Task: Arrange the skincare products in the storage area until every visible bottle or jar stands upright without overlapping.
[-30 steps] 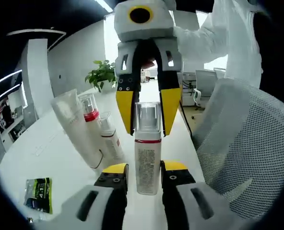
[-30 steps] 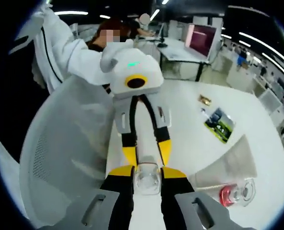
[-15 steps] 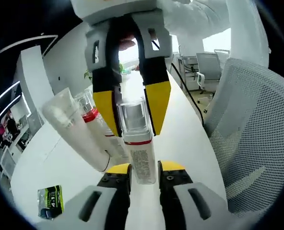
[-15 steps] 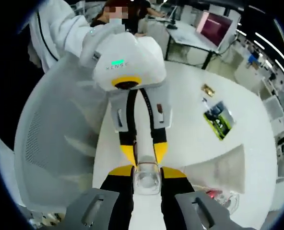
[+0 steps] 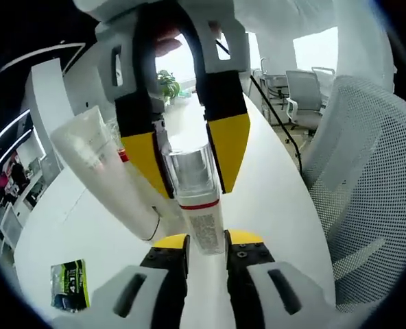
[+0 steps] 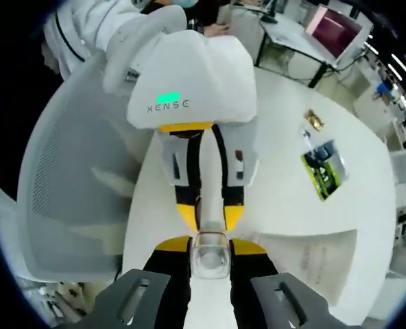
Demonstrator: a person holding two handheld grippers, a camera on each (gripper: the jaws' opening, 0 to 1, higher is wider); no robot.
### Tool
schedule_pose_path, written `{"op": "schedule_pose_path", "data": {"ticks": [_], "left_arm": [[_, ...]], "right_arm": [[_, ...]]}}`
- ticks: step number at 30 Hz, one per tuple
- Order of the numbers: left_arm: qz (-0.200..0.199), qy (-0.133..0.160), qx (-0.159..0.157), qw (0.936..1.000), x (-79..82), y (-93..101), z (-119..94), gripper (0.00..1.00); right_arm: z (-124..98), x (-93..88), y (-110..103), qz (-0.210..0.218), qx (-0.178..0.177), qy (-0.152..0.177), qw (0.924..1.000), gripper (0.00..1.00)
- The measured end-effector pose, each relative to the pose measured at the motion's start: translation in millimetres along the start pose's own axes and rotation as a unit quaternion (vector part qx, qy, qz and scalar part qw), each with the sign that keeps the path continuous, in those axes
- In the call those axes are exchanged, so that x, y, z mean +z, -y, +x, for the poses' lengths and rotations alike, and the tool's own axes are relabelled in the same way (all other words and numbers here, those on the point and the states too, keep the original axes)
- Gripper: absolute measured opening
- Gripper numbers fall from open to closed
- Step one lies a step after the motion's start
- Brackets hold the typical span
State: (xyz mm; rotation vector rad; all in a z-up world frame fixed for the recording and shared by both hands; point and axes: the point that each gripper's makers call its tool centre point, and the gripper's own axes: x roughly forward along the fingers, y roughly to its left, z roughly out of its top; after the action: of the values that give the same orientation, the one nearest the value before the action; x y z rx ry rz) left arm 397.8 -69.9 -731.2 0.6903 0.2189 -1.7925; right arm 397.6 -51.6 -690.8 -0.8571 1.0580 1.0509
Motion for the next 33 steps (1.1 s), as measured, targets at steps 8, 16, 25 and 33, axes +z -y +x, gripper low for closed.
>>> {"op": "schedule_pose_path", "data": {"ticks": [8, 16, 25, 33], "left_arm": [[-0.006, -0.016, -0.001, 0.9999, -10.6, -2.2, 6.1, 0.19], [-0.024, -0.019, -0.001, 0.9995, -14.4, -3.4, 8.6, 0.16], [-0.024, -0.020, 0.005, 0.9995, -18.5, -5.0, 14.6, 0.15], [-0.042, -0.008, 0.000, 0.9991, -19.6, -7.0, 17.9, 0.15]], "right_arm": [[6.7, -2.8, 2.1, -0.001, 0.013, -0.010, 0.9999, 0.13], [11.4, -2.2, 3.2, -0.016, 0.018, -0.008, 0.9997, 0.13], [16.4, -6.0, 2.4, -0.014, 0.025, -0.001, 0.9996, 0.13], [17.3, -4.6, 6.5, 0.002, 0.022, 0.022, 0.9995, 0.13]]}}
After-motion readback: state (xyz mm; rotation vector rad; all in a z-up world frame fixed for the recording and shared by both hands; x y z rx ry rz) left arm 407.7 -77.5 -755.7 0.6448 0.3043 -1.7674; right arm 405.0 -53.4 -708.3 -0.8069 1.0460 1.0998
